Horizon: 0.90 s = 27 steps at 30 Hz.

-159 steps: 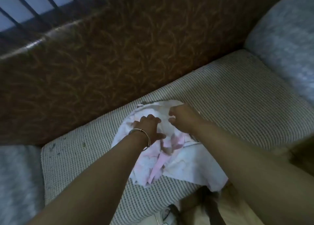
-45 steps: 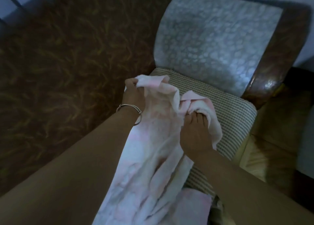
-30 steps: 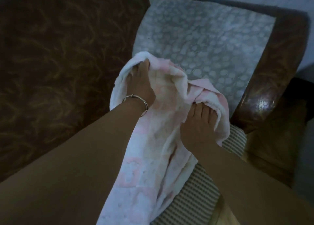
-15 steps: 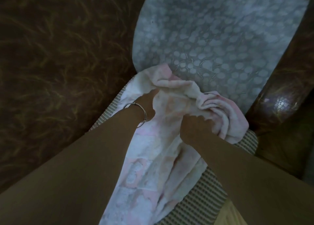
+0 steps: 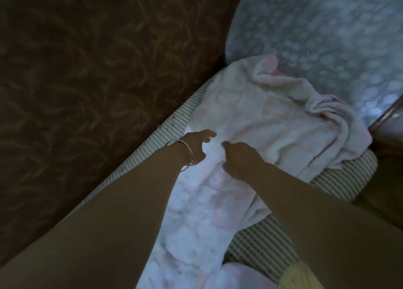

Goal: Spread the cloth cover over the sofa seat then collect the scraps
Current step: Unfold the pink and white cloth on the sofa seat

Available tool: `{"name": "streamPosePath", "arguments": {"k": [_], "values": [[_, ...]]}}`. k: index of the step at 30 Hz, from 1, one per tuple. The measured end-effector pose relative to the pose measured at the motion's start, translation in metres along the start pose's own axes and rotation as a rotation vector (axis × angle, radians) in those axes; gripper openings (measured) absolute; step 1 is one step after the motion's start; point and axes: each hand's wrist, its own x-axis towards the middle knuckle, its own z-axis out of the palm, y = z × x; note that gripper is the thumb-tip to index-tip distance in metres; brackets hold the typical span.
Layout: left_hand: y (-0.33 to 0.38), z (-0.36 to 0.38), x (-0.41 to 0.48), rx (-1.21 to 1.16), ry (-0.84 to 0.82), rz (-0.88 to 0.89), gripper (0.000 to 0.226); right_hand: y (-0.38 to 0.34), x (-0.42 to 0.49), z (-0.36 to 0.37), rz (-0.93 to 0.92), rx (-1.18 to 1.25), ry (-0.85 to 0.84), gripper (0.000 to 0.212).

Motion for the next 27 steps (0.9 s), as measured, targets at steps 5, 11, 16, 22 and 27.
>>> {"name": "streamPosePath", "arguments": {"k": [5,11,16,22,27], "values": [[-0.060,0.022,-0.058,-0.128,0.029,-0.065,0.063,-0.054,-0.020,0.041,-0.106,-0.016,-0.086,0.052],[-0.123,0.044,-0.118,-0.237,0.070,-0.160,0.060,-0.109,-0.040,0.075,-0.255,-0.109,-0.160,0.054],[-0.156,0.059,-0.159,-0.287,0.145,-0.222,0.054,-0.143,-0.050,0.097,-0.362,-0.166,-0.193,0.045],[-0.185,0.079,-0.187,-0.328,0.236,-0.367,0.047,-0.176,-0.051,0.109,-0.504,-0.242,-0.209,0.037],[-0.201,0.088,-0.209,-0.371,0.302,-0.547,0.054,-0.208,-0.055,0.115,-0.630,-0.315,-0.331,0.050]]}}
